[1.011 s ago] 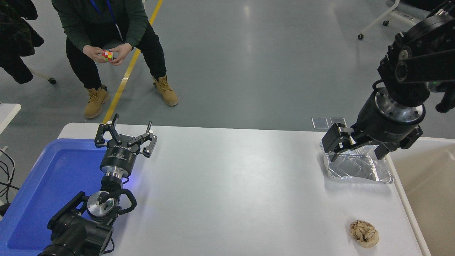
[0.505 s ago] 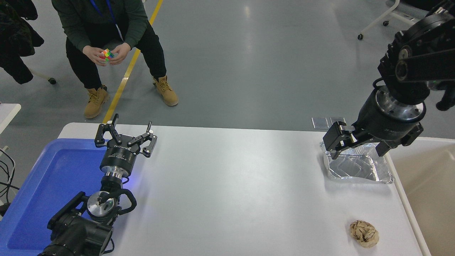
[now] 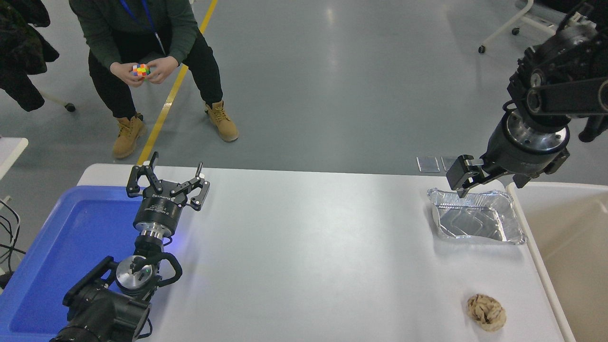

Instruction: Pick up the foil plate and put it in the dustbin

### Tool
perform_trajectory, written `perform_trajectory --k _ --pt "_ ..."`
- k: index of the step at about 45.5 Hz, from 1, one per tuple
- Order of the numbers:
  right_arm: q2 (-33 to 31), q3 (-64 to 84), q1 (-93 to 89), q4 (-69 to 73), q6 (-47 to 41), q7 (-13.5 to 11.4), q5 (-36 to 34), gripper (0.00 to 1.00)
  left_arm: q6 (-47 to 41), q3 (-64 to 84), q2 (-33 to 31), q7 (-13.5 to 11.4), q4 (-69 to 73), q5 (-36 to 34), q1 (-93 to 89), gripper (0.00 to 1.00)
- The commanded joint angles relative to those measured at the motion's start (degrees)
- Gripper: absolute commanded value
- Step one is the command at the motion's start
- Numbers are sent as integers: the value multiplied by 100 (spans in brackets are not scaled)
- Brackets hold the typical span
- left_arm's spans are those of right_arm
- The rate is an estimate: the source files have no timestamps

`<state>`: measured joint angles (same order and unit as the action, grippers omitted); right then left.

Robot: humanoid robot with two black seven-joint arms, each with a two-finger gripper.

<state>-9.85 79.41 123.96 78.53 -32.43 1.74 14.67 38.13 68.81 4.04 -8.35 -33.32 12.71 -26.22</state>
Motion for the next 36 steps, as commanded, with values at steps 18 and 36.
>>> perform_trajectory --k 18,36 --pt "-175 -619 -4045 -4669 448 2 862 100 10 1 0 0 1 3 -6 99" --pt "-166 -584 -6401 -7554 509 11 880 100 10 1 0 0 1 3 -6 99"
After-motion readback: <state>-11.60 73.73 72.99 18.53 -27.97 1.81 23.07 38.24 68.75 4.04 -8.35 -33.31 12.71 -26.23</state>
